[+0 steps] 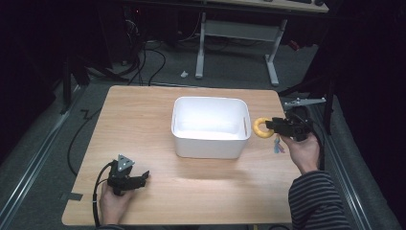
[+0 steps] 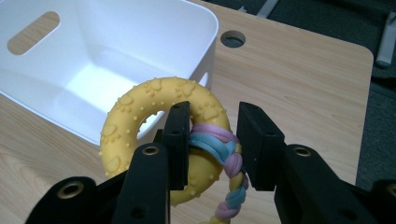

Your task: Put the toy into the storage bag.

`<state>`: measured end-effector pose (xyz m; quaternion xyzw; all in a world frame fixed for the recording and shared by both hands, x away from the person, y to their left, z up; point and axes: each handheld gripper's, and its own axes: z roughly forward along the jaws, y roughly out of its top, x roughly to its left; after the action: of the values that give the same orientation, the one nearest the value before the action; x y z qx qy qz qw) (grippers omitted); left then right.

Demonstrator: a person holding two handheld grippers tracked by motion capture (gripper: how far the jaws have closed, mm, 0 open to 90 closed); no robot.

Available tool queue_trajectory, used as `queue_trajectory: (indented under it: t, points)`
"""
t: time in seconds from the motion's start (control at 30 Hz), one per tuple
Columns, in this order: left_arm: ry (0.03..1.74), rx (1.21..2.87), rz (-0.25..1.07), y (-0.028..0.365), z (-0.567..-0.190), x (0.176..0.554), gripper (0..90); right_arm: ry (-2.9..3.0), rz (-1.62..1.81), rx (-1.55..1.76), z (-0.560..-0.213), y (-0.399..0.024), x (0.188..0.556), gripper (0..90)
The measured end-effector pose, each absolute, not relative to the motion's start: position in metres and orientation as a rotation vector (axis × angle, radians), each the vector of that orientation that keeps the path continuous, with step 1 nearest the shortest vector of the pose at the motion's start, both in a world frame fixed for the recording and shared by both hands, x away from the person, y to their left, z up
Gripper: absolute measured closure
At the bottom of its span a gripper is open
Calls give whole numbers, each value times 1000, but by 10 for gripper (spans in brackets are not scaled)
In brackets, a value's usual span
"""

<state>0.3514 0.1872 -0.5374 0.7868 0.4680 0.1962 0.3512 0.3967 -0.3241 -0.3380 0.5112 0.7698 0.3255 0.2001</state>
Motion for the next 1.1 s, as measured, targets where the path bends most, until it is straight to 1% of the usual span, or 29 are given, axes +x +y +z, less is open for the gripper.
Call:
queue_trajectory:
  t: [0.47,1.1]
  points:
    - [1211,2038,509,187,-537,351,190,2170,933,1374,-321,-304,406,660]
    - [1211,2038,509,187,-537,351,190,2195,938,1353,-315,-287,420,660]
